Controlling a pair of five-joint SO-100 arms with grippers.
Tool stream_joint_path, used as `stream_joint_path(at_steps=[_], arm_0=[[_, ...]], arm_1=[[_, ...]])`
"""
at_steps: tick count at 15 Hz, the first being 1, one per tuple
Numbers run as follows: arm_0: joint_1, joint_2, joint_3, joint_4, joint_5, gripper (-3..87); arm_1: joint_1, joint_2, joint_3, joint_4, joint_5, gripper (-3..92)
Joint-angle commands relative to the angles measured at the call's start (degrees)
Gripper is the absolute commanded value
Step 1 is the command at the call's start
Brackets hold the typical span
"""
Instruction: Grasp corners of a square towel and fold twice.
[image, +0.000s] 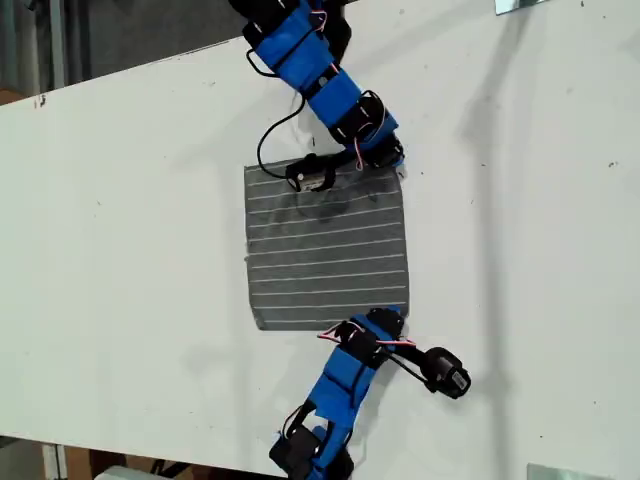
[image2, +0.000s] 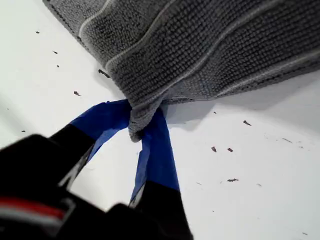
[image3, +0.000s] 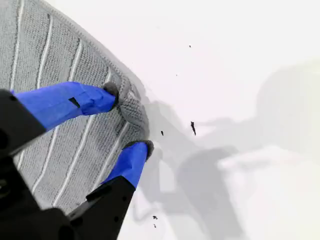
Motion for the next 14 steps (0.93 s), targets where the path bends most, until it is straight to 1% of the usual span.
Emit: stream_joint_path(at_steps=[1,4,6,9,12,14], arm_0=[[1.85,0.97,-2.55,0.53,-1.41,19.2],[2.02,-1.49,-3.08,-3.08,-1.67,19.3],[1.32,-2.72,-2.46,-6.24,-5.27,19.5],[-2.02,-3.34,-3.43,-10.63,-7.73,18.9],[-5.19,-2.2,-4.66,-10.37,-11.34,18.4],[-5.89,-1.58,-4.66,-10.28,-12.13,18.2]], arm_1=[[-0.79,-0.35,0.18,-1.14,-0.35,-0.1],[-0.62,-0.35,0.18,-1.41,-0.44,-0.1],[-0.7,-0.35,0.09,-1.41,-0.44,-0.1],[-0.44,-0.35,0.0,-1.58,-0.62,-0.1],[-0.35,-0.18,0.0,-1.58,-0.62,-0.1],[-0.44,0.0,0.0,-1.49,-0.62,-0.1]])
